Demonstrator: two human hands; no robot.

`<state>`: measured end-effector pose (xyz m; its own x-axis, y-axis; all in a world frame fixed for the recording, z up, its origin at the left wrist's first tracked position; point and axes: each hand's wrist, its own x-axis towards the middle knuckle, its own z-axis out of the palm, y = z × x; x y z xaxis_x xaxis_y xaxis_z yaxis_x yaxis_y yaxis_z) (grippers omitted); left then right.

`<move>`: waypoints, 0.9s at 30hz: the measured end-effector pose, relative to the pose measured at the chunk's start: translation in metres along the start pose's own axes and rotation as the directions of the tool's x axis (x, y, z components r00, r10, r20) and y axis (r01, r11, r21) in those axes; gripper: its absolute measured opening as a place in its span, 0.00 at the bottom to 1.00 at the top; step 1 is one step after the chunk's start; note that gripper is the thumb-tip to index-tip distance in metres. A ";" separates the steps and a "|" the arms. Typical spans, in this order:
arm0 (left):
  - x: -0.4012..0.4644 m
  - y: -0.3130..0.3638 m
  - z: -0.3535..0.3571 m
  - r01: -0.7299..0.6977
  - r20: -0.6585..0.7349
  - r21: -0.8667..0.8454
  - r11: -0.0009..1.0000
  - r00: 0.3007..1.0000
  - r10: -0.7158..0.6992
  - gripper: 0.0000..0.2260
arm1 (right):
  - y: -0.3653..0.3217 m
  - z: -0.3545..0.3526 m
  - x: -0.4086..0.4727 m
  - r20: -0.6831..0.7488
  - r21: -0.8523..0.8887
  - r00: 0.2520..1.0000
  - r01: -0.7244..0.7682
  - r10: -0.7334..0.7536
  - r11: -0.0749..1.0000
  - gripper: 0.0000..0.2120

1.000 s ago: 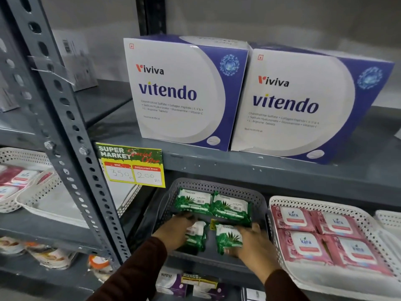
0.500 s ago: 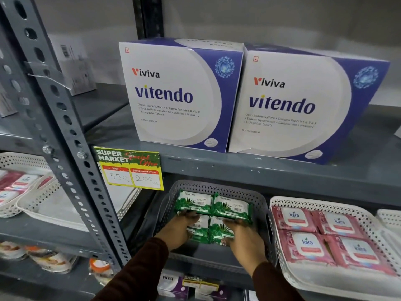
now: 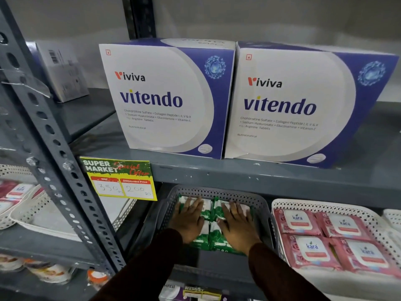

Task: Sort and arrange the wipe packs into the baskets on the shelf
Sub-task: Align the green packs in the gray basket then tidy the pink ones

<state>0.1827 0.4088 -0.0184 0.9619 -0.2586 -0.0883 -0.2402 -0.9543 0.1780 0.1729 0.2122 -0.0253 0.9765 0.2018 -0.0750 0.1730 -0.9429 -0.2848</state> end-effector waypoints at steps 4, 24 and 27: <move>0.002 -0.002 0.008 -0.004 -0.027 0.037 0.999 1.000 0.005 0.26 | 0.004 0.008 0.004 0.001 -0.019 1.000 0.005 -0.005 1.000 0.31; -0.017 0.292 0.014 -0.402 -0.053 -0.094 0.911 0.916 0.398 0.14 | 0.241 -0.087 -0.171 -0.180 0.136 0.895 -0.388 0.408 0.911 0.28; -0.013 0.308 0.028 -0.360 0.071 0.010 0.933 0.931 0.358 0.16 | 0.256 -0.090 -0.184 0.027 0.071 0.938 -0.347 0.346 0.935 0.33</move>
<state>0.0923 0.1142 0.0099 0.8002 -0.5932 -0.0882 -0.5715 -0.7988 0.1879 0.0487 -0.0900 0.0017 0.9722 -0.1303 -0.1946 -0.1866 -0.9330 -0.3077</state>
